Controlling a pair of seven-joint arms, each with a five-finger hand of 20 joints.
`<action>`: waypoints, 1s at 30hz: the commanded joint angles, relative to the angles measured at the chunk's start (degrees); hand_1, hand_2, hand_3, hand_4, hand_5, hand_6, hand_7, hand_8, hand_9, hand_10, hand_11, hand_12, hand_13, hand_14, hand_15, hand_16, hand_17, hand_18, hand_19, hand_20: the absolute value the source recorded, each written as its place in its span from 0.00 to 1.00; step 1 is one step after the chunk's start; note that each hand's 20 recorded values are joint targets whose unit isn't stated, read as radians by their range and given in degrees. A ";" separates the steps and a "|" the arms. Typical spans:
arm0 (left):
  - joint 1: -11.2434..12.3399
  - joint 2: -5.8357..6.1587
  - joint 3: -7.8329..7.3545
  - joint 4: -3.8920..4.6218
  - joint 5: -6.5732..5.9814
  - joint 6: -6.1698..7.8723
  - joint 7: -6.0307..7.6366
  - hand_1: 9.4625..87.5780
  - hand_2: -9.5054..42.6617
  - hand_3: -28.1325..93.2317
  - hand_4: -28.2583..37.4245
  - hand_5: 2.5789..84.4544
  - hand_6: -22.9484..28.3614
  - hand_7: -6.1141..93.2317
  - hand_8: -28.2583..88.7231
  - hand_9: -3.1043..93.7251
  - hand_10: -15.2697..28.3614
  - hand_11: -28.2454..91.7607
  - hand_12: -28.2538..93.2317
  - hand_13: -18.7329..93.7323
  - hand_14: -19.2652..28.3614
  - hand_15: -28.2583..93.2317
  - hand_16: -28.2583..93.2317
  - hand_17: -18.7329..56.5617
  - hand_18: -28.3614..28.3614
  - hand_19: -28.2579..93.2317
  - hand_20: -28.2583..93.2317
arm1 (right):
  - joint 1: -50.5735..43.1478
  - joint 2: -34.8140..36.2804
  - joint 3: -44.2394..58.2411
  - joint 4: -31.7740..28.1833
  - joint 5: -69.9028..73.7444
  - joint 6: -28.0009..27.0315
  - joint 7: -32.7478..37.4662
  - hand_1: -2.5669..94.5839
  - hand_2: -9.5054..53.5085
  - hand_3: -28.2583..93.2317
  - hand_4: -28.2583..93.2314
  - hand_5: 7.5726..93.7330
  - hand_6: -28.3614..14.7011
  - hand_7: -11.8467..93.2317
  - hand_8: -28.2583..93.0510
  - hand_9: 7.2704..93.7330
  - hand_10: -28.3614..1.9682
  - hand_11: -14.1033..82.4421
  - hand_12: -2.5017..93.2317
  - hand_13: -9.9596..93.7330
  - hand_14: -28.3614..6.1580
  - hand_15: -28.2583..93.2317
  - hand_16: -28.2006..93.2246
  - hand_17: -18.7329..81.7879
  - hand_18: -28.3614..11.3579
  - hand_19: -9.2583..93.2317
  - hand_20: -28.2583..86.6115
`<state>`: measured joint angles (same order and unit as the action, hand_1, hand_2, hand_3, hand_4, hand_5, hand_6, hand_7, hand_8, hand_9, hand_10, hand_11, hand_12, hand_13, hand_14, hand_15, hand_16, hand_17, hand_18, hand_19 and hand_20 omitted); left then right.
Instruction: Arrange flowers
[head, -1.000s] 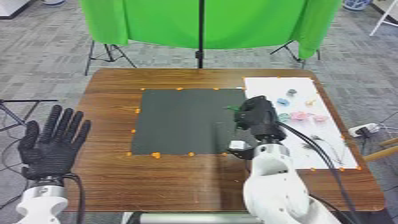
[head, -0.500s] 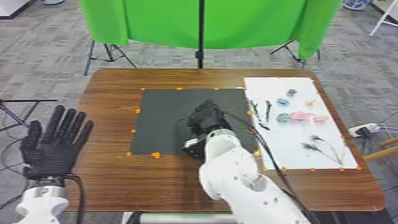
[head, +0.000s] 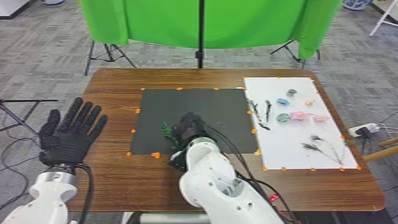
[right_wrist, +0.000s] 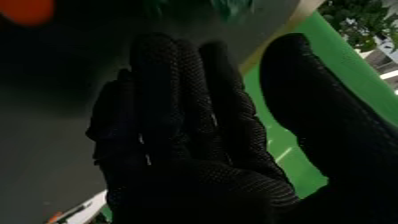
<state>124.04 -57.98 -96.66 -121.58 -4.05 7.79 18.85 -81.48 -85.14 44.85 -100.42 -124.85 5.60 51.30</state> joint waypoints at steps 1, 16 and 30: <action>1.74 -0.85 -0.45 0.08 -0.13 -1.47 0.92 0.24 0.45 0.85 0.00 0.52 0.62 0.15 0.17 0.44 0.67 0.37 0.29 0.41 0.68 0.43 0.17 0.17 0.71 0.49 0.32 | -0.91 0.86 0.13 -1.22 0.15 1.04 -1.33 0.38 0.00 0.97 0.03 0.39 0.30 0.35 0.10 0.44 0.06 0.63 0.21 0.58 0.17 0.84 0.33 0.48 0.00 1.00 0.53; 7.70 -4.38 -3.59 -1.75 0.15 -3.41 5.10 0.24 0.45 0.85 0.00 0.52 0.61 0.14 0.17 0.43 0.67 0.36 0.29 0.40 0.68 0.43 0.17 0.17 0.71 0.49 0.32 | -7.21 16.75 6.54 -16.37 -3.88 -18.99 -12.29 0.35 0.09 0.92 0.05 0.66 0.41 0.27 0.13 0.59 0.11 0.43 0.20 0.58 0.16 0.79 0.33 0.45 0.00 0.96 0.45; 6.22 -3.95 -2.76 -1.22 -0.19 -3.18 4.71 0.25 0.46 0.85 0.00 0.52 0.61 0.14 0.17 0.43 0.67 0.36 0.30 0.40 0.68 0.43 0.18 0.17 0.71 0.48 0.32 | -4.95 11.62 3.11 -15.26 1.00 -27.98 -12.19 0.35 0.15 0.90 0.06 0.73 0.45 0.26 0.14 0.67 0.16 0.50 0.25 0.62 0.17 0.82 0.38 0.45 0.00 0.96 0.44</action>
<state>130.55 -61.83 -99.80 -123.38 -3.94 4.67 23.89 -87.90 -70.21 50.40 -116.28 -124.89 -21.14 39.79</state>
